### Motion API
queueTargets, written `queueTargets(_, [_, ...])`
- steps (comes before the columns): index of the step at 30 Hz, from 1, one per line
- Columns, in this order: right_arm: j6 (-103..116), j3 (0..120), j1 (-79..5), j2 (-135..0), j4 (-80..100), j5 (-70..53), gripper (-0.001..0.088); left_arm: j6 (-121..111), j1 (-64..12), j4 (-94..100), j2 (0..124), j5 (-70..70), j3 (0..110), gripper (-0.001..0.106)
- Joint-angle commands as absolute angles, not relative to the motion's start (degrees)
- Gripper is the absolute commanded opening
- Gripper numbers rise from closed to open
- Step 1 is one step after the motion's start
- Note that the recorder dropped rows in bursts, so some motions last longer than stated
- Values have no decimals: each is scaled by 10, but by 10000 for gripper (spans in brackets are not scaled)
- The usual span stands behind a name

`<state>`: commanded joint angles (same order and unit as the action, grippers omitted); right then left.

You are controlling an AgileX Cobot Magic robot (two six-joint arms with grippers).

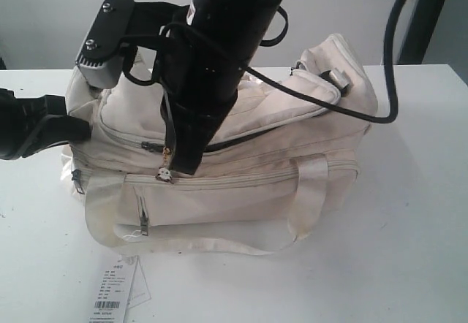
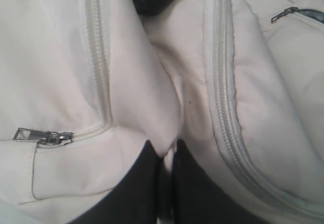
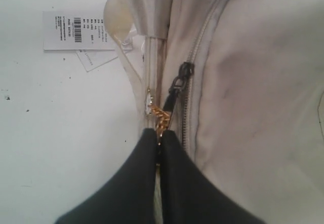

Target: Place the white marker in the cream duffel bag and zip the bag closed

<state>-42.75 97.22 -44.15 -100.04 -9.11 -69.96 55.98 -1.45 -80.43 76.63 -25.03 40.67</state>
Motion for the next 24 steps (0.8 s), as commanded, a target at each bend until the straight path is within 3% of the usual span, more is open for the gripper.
queueTargets(24, [-419, 931, -399, -964, -94, -700, 0, 562, -15, -804, 766, -249, 407, 3])
